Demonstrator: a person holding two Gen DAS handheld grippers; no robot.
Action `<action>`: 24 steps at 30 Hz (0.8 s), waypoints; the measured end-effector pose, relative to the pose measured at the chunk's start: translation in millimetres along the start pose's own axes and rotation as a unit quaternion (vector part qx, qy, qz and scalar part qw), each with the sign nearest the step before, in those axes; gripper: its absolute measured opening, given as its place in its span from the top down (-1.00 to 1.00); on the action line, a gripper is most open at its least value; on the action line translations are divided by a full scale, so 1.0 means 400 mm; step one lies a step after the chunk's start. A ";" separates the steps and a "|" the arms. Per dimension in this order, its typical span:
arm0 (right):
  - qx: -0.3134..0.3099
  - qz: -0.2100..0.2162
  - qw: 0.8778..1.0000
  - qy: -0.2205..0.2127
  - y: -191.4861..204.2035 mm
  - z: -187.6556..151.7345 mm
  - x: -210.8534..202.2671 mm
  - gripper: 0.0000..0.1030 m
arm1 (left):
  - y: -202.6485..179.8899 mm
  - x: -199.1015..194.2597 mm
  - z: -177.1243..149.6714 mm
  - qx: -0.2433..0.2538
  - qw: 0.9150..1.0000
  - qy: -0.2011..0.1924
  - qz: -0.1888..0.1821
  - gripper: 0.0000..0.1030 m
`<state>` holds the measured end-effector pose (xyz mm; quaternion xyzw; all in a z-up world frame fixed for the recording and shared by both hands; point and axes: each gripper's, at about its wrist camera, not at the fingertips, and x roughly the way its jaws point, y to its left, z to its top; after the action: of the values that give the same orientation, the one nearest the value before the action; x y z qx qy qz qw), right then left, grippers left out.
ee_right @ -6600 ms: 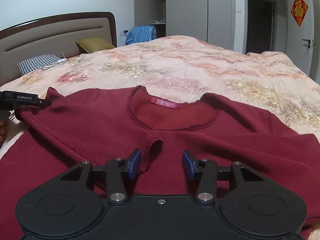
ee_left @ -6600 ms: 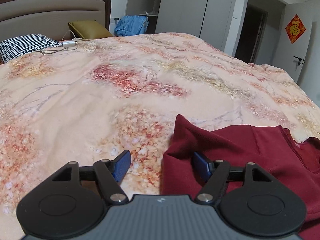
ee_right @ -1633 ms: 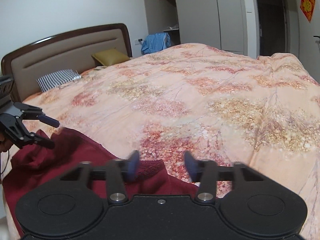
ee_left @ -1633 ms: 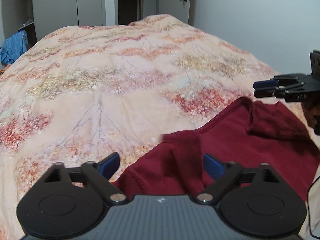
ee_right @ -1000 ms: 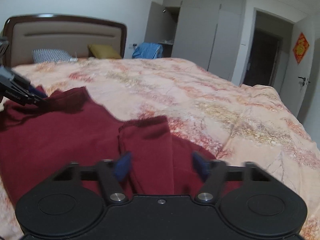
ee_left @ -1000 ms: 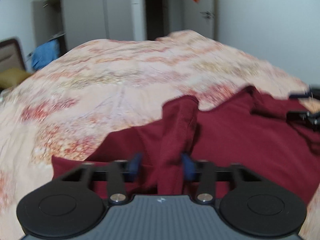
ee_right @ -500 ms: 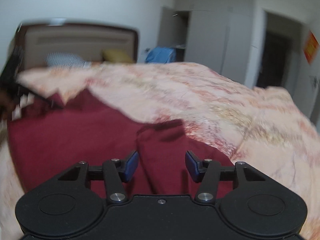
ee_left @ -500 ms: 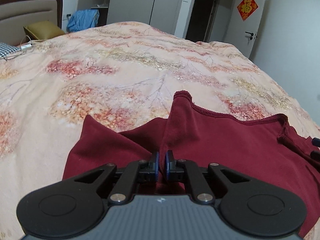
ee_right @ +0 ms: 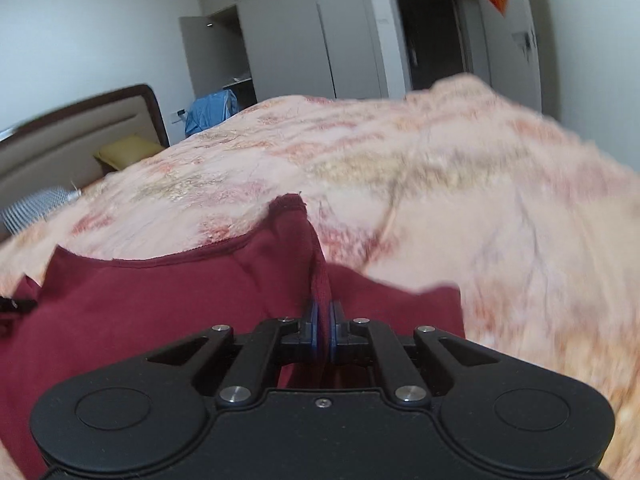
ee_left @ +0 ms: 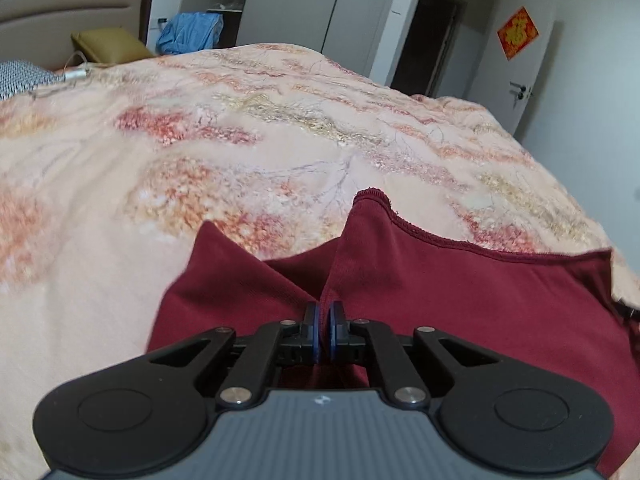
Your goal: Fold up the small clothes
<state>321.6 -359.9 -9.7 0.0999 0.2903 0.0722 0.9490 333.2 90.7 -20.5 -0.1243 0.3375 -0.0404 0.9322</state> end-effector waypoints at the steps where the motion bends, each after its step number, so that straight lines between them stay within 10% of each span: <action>1: 0.004 0.005 1.000 -0.001 -0.003 -0.005 -0.007 0.83 | 0.000 -0.004 -0.002 -0.003 1.000 -0.001 -0.007 0.88; 4: 0.007 0.017 1.000 -0.007 -0.004 -0.011 -0.042 0.54 | 0.010 -0.031 -0.004 -0.017 1.000 -0.007 -0.024 0.73; 8: 0.008 0.032 0.999 -0.024 0.004 -0.043 -0.130 -0.06 | 0.020 -0.103 -0.022 -0.026 0.998 -0.025 -0.043 0.02; 12: -0.005 0.044 0.999 -0.028 0.039 -0.117 -0.238 -0.23 | 0.026 -0.188 -0.078 -0.025 0.997 -0.040 -0.063 -0.12; 21: 0.044 0.027 0.998 -0.030 0.073 -0.244 -0.321 -0.14 | 0.033 -0.249 -0.225 -0.054 0.993 -0.020 -0.100 0.01; 24: 0.058 0.012 0.997 -0.041 0.076 -0.235 -0.313 0.59 | 0.019 -0.253 -0.227 -0.051 0.991 -0.026 -0.119 0.63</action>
<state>163.1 -341.2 -11.8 0.1615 0.2538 0.0621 0.9517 197.2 95.5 -27.2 -0.2123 0.2977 -0.1308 0.9215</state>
